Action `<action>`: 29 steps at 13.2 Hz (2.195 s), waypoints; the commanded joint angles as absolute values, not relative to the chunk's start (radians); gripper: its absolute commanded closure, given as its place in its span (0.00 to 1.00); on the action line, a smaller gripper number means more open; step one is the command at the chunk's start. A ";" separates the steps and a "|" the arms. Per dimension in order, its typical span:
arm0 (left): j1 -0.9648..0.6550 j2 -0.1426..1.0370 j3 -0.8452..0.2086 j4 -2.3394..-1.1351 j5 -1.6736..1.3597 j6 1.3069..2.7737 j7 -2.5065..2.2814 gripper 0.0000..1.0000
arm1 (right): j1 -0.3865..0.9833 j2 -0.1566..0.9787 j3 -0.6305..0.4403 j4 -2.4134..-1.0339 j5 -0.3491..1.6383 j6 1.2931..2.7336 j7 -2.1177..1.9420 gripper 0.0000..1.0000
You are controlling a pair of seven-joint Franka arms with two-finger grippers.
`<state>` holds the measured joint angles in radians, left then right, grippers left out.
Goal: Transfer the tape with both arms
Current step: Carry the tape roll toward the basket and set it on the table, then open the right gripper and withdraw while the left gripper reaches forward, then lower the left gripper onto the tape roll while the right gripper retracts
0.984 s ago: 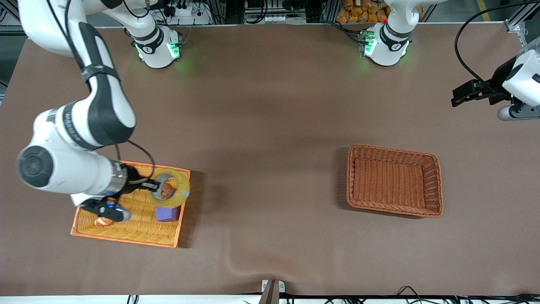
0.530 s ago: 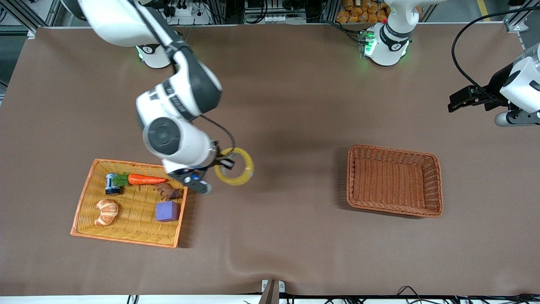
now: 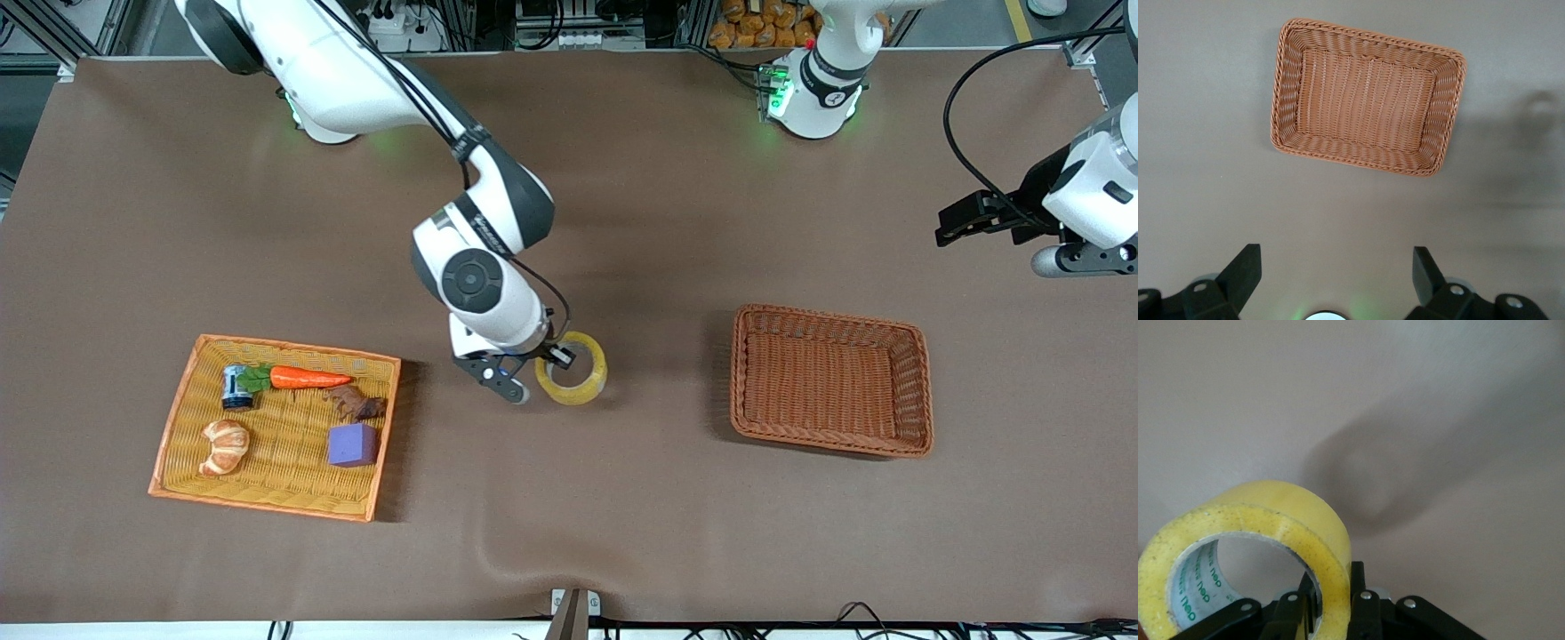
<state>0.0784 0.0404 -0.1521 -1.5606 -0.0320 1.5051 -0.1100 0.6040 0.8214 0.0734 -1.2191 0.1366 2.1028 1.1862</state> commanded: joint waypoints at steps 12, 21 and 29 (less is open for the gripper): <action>0.087 0.020 -0.178 -1.603 -0.064 1.514 -0.130 0.00 | 0.625 0.858 0.038 -1.195 0.121 2.174 1.259 0.00; 0.077 0.061 -0.345 -1.641 -0.104 1.613 -0.435 0.00 | 0.373 0.744 0.040 -1.203 0.123 1.691 0.806 0.00; -0.188 0.523 -0.388 -1.496 0.002 2.081 -0.920 0.00 | 0.120 0.500 0.038 -1.506 0.043 1.651 0.350 0.00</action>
<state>-0.1293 0.4048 -0.3956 -1.6099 -0.0665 2.0454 -0.8031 0.1832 0.5903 0.0184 -1.3706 0.0639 1.6140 0.4542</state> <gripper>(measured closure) 0.000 0.000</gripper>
